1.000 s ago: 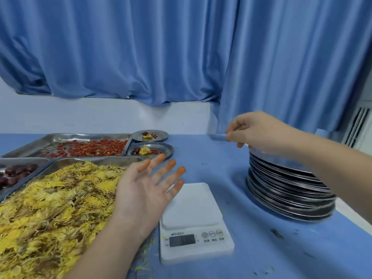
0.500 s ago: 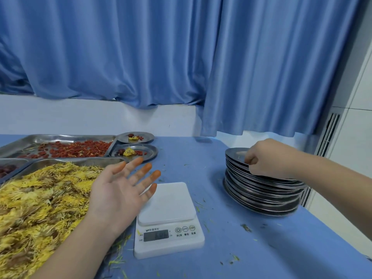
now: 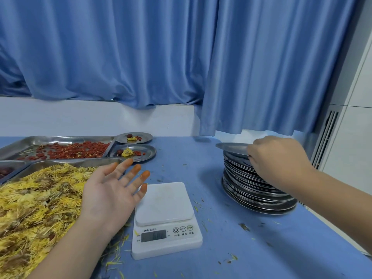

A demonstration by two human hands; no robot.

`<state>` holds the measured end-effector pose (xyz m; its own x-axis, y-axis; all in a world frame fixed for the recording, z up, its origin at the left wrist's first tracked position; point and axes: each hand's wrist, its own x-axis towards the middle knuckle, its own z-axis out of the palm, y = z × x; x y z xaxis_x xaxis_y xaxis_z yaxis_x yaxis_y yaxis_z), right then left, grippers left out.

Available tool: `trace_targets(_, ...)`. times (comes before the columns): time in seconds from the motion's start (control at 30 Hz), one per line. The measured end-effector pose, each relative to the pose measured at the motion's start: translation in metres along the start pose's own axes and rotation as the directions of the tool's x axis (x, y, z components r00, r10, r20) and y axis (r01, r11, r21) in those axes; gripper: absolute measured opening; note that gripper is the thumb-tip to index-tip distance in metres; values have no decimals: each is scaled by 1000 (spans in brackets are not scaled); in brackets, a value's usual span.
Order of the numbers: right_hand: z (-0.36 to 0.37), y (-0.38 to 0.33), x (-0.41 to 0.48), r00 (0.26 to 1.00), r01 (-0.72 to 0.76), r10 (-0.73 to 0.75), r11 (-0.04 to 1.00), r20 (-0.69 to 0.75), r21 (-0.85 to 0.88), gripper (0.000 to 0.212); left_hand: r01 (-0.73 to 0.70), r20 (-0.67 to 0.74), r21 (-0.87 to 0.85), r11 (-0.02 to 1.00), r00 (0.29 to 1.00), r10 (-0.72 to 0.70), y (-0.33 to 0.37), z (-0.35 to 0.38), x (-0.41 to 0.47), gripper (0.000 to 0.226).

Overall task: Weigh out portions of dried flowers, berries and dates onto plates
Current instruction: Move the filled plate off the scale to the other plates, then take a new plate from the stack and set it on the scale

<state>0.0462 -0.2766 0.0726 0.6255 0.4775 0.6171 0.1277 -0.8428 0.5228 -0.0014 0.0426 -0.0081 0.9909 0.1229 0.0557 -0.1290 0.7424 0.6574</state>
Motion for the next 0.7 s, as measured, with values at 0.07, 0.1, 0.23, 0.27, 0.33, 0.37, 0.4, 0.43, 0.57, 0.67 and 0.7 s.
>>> trace_targets(0.07,-8,-9,-2,994,12,-3,997,-110,82,30,-10,-8,6,1000,1000,10,1,0,0,29)
trace_targets(0.1,-13,-16,-2,987,41,-22,992,-159,116,31,-17,-13,14,1000,1000,17,2,-1,0,29)
trace_targets(0.23,-24,-48,-5,932,220,-149,957,-329,191,29,-76,-59,41,996,995,78,4,0,-2,29)
trace_targets(0.27,-25,-58,-6,917,263,-178,943,-356,205,29,-102,-76,53,993,991,106,5,0,-2,28)
trace_targets(0.33,-22,-80,-11,891,336,-225,912,-395,237,28,-171,-115,78,982,977,179,8,1,-3,25)
trace_targets(0.37,-19,-91,-14,880,365,-241,895,-410,257,28,-203,-141,82,976,967,213,9,1,-3,24)
trace_targets(0.4,-15,-102,-17,872,388,-252,878,-421,279,29,-227,-166,79,971,957,237,10,2,-2,23)
trace_targets(0.43,-11,-112,-19,867,407,-260,862,-425,302,29,-242,-189,73,968,949,251,11,1,-2,23)
trace_targets(0.57,6,-133,-25,864,436,-276,828,-420,352,30,-246,-232,65,967,939,254,11,0,-2,22)
trace_targets(0.67,14,-141,-27,860,441,-262,812,-437,381,32,-234,-238,74,969,940,245,10,0,-1,22)
trace_targets(0.7,16,-143,-28,860,445,-262,805,-439,392,32,-230,-239,73,970,941,241,9,-1,-1,22)
